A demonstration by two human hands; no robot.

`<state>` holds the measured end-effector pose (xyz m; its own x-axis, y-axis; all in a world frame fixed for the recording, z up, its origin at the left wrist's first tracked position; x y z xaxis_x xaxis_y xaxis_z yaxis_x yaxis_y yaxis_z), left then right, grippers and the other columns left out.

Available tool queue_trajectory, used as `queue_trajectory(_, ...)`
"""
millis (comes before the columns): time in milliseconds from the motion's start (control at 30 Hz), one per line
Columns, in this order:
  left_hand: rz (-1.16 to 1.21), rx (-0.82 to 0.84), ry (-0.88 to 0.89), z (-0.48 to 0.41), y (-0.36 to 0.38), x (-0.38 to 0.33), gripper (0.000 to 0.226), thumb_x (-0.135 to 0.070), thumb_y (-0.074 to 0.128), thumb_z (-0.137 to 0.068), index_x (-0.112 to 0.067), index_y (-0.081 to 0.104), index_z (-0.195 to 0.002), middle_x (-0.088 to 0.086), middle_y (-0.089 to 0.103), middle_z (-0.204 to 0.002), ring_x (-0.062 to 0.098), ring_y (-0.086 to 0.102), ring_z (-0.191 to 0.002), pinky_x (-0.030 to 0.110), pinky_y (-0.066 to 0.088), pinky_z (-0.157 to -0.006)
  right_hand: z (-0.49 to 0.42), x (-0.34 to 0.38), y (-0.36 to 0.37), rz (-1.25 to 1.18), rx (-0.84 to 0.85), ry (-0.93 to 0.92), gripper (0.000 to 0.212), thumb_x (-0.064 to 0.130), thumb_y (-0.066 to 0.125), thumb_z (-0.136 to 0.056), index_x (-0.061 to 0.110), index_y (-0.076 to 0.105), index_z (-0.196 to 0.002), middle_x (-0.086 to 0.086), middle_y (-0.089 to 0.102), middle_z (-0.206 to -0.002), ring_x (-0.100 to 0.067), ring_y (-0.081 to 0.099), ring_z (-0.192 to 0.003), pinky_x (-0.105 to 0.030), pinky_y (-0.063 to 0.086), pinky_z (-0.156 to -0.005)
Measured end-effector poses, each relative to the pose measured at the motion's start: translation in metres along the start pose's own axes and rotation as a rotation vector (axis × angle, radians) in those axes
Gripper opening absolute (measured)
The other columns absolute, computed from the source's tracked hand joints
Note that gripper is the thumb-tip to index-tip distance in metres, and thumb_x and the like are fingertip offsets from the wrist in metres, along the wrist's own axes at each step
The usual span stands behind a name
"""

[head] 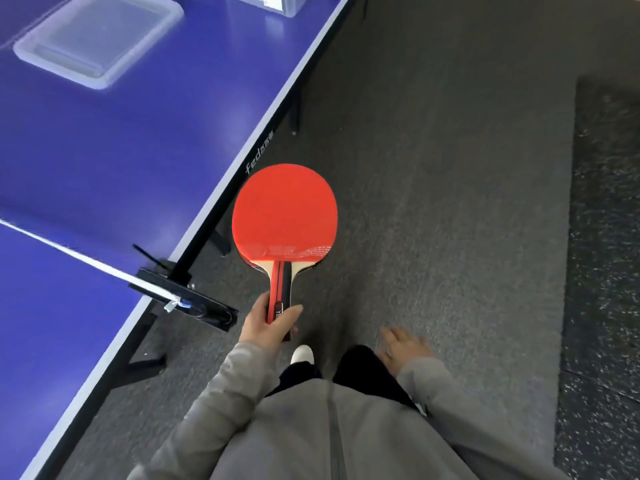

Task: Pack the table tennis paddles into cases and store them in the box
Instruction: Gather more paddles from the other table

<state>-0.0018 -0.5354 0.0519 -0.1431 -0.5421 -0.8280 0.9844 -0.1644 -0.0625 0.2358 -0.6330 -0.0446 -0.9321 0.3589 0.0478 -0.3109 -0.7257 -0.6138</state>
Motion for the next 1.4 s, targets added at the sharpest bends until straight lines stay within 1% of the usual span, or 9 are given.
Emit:
queue_trajectory(100, 0.029, -0.068, 0.015, -0.021, 0.006, -0.017, 0.022, -0.019, 0.074, -0.072, -0.016, 0.053, -0.079, -0.003, 0.056, -0.051, 0.009, 0.058, -0.045, 0.018, 0.046, -0.045, -0.030, -0.005, -0.038, 0.041, 0.009, -0.035, 0.061, 0.045, 0.034, -0.098, 0.025, 0.010, -0.151, 0.000, 0.015, -0.158, -0.021, 0.012, -0.146, -0.049, 0.009, -0.117)
queue_trajectory(233, 0.070, -0.213, 0.001, -0.053, 0.017, -0.038, 0.029, -0.030, 0.068, -0.063, -0.011, 0.053, -0.079, 0.011, 0.055, -0.065, 0.025, 0.055, -0.057, 0.029, 0.045, -0.050, -0.082, -0.013, -0.091, 0.116, 0.021, -0.106, 0.061, 0.044, 0.031, -0.099, 0.026, 0.008, -0.151, 0.000, 0.012, -0.159, -0.019, 0.007, -0.147, -0.049, 0.009, -0.118)
queue_trajectory(567, 0.394, -0.615, -0.004, -0.111, 0.053, -0.085, 0.022, -0.023, 0.068, -0.067, -0.009, 0.054, -0.078, 0.011, 0.051, -0.067, 0.024, 0.049, -0.055, 0.025, 0.044, -0.044, -0.189, -0.012, -0.246, 0.375, -0.084, -0.341, 0.059, 0.048, 0.031, -0.098, 0.026, 0.013, -0.150, 0.001, 0.019, -0.157, -0.018, 0.014, -0.146, -0.042, 0.016, -0.116)
queue_trajectory(667, 0.434, -0.710, 0.003, -0.117, 0.048, -0.092, 0.024, -0.025, 0.067, -0.065, -0.009, 0.055, -0.078, 0.006, 0.053, -0.062, 0.017, 0.052, -0.052, 0.022, 0.043, -0.045, -0.210, 0.002, -0.274, 0.447, -0.089, -0.399, 0.060, 0.048, 0.031, -0.098, 0.024, 0.014, -0.150, -0.001, 0.023, -0.156, -0.018, 0.019, -0.144, -0.040, 0.021, -0.115)
queue_trajectory(733, 0.446, -0.748, 0.001, -0.123, 0.044, -0.097, 0.023, -0.022, 0.070, -0.068, -0.008, 0.056, -0.078, 0.006, 0.053, -0.061, 0.013, 0.053, -0.049, 0.017, 0.042, -0.042, -0.219, 0.017, -0.290, 0.457, -0.062, -0.427, 0.060, 0.047, 0.031, -0.098, 0.022, 0.014, -0.150, -0.002, 0.022, -0.156, -0.019, 0.018, -0.144, -0.039, 0.021, -0.115)
queue_trajectory(833, 0.484, -0.830, -0.024, -0.140, 0.027, -0.099, 0.024, -0.024, 0.067, -0.067, -0.008, 0.054, -0.079, 0.009, 0.052, -0.063, 0.021, 0.049, -0.053, 0.021, 0.039, -0.041, -0.237, 0.053, -0.311, 0.498, -0.046, -0.493, 0.059, 0.046, 0.031, -0.099, 0.022, 0.013, -0.150, -0.002, 0.019, -0.158, -0.019, 0.015, -0.145, -0.039, 0.020, -0.116)
queue_trajectory(967, 0.526, -0.925, -0.062, -0.168, 0.000, -0.093, 0.012, -0.007, 0.062, -0.086, -0.009, 0.053, -0.078, 0.009, 0.048, -0.061, 0.021, 0.043, -0.054, 0.016, 0.037, -0.037, -0.252, 0.107, -0.334, 0.536, -0.068, -0.580, 0.059, 0.045, 0.029, -0.100, 0.023, 0.009, -0.151, -0.002, 0.014, -0.159, -0.018, 0.012, -0.146, -0.039, 0.018, -0.117)
queue_trajectory(1167, 0.665, -1.003, -0.136, -0.214, -0.062, -0.099, 0.015, -0.012, 0.063, -0.086, -0.011, 0.052, -0.076, 0.007, 0.048, -0.063, 0.019, 0.044, -0.054, 0.028, 0.037, -0.052, -0.264, 0.214, -0.365, 0.583, -0.145, -0.739, 0.059, 0.043, 0.031, -0.100, 0.021, 0.009, -0.151, 0.000, 0.008, -0.160, -0.017, 0.008, -0.147, -0.034, 0.016, -0.118)
queue_trajectory(1400, 0.705, -1.082, -0.162, -0.257, -0.140, -0.103, 0.015, -0.009, 0.062, -0.086, -0.011, 0.051, -0.077, 0.005, 0.050, -0.063, 0.018, 0.047, -0.053, 0.027, 0.039, -0.051, -0.280, 0.318, -0.382, 0.664, -0.168, -0.839, 0.062, 0.041, 0.035, -0.099, 0.022, 0.006, -0.151, 0.000, 0.001, -0.160, -0.016, 0.003, -0.148, -0.035, 0.017, -0.118)
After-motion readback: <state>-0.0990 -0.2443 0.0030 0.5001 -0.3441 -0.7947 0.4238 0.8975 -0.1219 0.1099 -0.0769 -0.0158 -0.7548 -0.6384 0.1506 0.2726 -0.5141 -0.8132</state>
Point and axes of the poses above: each hand's wrist, its own z-axis away from the middle knuckle, its own y-axis out of the palm, x = y × z, the point moved 1 cm from there along -z, towards the middle knuckle
